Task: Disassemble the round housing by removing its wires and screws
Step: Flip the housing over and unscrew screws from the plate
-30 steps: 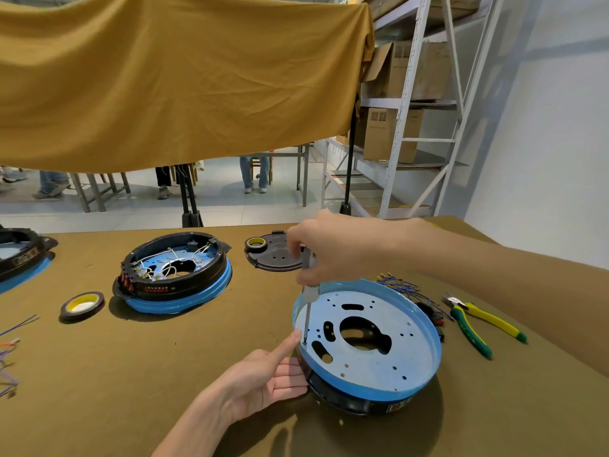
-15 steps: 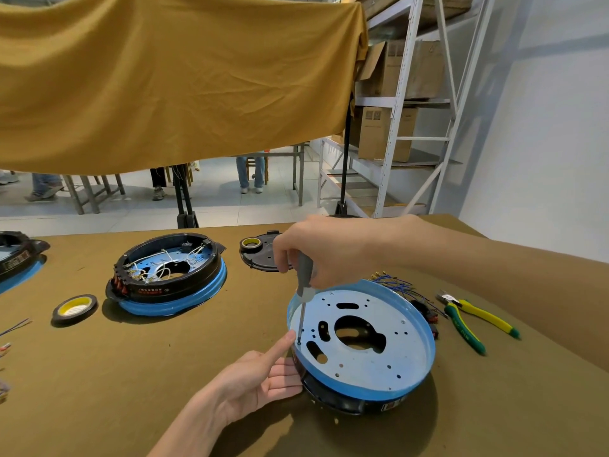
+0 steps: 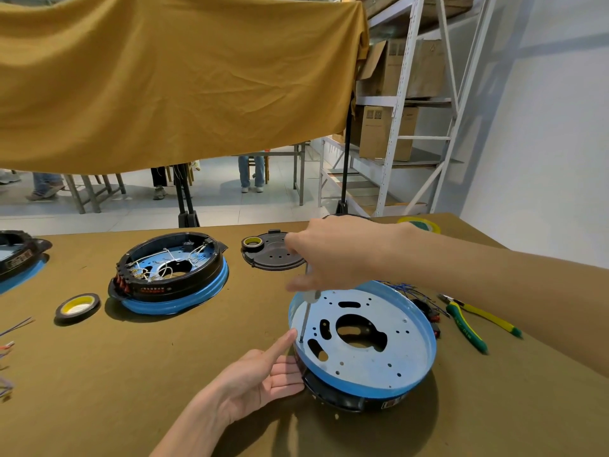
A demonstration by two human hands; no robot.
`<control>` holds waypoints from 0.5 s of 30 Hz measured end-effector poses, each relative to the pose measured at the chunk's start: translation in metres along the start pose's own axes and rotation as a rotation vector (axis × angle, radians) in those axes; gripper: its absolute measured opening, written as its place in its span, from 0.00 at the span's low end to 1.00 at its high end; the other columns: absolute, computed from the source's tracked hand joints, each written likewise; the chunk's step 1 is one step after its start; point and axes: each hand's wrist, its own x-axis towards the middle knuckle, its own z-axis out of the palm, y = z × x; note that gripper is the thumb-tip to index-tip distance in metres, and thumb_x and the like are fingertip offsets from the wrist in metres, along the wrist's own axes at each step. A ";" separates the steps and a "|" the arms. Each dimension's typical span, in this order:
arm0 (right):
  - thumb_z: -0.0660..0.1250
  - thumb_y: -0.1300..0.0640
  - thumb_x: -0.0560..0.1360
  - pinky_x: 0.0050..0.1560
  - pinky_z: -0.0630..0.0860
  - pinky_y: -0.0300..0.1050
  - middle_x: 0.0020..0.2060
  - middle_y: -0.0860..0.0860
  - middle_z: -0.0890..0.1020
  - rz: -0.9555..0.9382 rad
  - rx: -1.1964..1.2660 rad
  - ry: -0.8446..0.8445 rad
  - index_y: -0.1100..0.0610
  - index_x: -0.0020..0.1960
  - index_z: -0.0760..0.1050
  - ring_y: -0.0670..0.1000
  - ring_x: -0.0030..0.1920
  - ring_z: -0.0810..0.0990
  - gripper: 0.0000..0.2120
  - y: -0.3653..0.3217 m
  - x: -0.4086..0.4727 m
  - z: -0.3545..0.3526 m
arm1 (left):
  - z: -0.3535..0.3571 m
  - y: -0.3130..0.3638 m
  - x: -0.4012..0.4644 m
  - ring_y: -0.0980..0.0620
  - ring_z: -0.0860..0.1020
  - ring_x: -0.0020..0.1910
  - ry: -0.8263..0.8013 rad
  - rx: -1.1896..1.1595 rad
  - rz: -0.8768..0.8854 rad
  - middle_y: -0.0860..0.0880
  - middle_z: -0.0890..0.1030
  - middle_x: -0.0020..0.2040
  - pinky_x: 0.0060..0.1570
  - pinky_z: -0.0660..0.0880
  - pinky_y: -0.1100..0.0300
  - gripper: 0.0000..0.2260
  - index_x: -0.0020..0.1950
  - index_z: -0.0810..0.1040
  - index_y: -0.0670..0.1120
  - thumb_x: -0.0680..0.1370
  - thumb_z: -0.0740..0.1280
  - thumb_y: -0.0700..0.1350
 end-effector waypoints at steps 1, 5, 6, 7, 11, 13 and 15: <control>0.65 0.37 0.78 0.31 0.71 0.45 0.36 0.49 0.75 0.018 -0.021 0.015 0.54 0.49 0.74 0.51 0.35 0.76 0.19 0.001 0.000 0.002 | -0.001 0.000 0.000 0.41 0.87 0.55 -0.002 -0.002 0.001 0.36 0.87 0.55 0.58 0.83 0.49 0.38 0.64 0.77 0.35 0.65 0.78 0.60; 0.76 0.44 0.73 0.38 0.76 0.46 0.42 0.47 0.81 -0.033 0.150 -0.025 0.52 0.54 0.77 0.51 0.43 0.79 0.16 0.009 -0.006 -0.001 | -0.003 -0.002 0.003 0.41 0.86 0.55 0.002 -0.001 0.016 0.36 0.87 0.55 0.58 0.83 0.49 0.40 0.64 0.77 0.35 0.63 0.79 0.61; 0.77 0.45 0.71 0.40 0.77 0.47 0.44 0.47 0.81 -0.030 0.174 -0.021 0.51 0.55 0.78 0.50 0.44 0.79 0.18 0.011 -0.008 -0.002 | -0.003 -0.002 0.004 0.41 0.87 0.55 0.008 -0.005 0.023 0.36 0.87 0.55 0.58 0.83 0.48 0.40 0.64 0.77 0.35 0.63 0.79 0.61; 0.78 0.46 0.70 0.41 0.78 0.47 0.44 0.46 0.82 -0.007 0.203 0.002 0.50 0.55 0.79 0.49 0.45 0.79 0.18 0.014 -0.012 -0.003 | -0.003 -0.003 0.005 0.41 0.87 0.55 0.014 -0.010 0.035 0.37 0.87 0.55 0.57 0.83 0.49 0.39 0.64 0.78 0.35 0.64 0.79 0.61; 0.79 0.45 0.70 0.32 0.73 0.33 0.37 0.42 0.82 0.168 0.432 0.191 0.50 0.45 0.82 0.41 0.37 0.81 0.11 0.038 -0.032 0.005 | -0.004 -0.006 0.009 0.41 0.87 0.55 0.031 -0.029 0.084 0.37 0.87 0.55 0.54 0.85 0.50 0.37 0.63 0.79 0.35 0.67 0.78 0.62; 0.78 0.46 0.72 0.30 0.75 0.34 0.35 0.47 0.84 0.339 0.765 0.312 0.55 0.44 0.82 0.44 0.32 0.83 0.13 0.054 -0.047 0.019 | -0.004 -0.006 0.009 0.40 0.87 0.55 0.040 -0.029 0.104 0.37 0.87 0.55 0.55 0.84 0.49 0.38 0.64 0.78 0.35 0.66 0.79 0.62; 0.74 0.48 0.76 0.33 0.82 0.40 0.37 0.55 0.87 0.562 1.285 0.366 0.62 0.50 0.81 0.49 0.31 0.84 0.16 0.066 -0.066 0.040 | -0.003 -0.006 0.008 0.40 0.87 0.54 0.043 -0.037 0.112 0.37 0.87 0.54 0.53 0.85 0.49 0.40 0.64 0.78 0.35 0.65 0.79 0.63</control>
